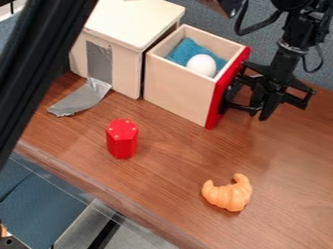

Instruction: Open the drawer

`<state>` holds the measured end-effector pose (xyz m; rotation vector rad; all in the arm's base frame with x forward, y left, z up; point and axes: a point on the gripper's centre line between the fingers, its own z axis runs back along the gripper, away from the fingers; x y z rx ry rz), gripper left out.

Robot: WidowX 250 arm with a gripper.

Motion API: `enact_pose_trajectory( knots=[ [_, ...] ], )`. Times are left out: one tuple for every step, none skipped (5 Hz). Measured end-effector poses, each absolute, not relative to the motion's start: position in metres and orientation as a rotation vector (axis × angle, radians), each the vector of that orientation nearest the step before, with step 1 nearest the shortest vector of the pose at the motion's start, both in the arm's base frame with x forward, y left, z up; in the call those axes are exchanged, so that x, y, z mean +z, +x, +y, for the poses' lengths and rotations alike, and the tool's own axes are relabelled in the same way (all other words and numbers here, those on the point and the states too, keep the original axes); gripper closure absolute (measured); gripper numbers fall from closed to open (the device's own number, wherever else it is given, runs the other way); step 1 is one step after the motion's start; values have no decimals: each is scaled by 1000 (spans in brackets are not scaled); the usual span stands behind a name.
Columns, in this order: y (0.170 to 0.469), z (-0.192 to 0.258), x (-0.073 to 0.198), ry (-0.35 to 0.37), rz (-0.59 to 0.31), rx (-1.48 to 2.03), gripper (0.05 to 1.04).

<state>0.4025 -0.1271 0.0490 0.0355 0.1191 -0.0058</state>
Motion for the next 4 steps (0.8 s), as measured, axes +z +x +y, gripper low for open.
enact_pose_trajectory(
  knots=[
    [402,-130,50,33,125,-8,910],
    [404,-132,51,46,140,26,682],
    [403,-131,52,60,143,20,370],
    [403,-129,51,70,145,17,105]
  ],
)
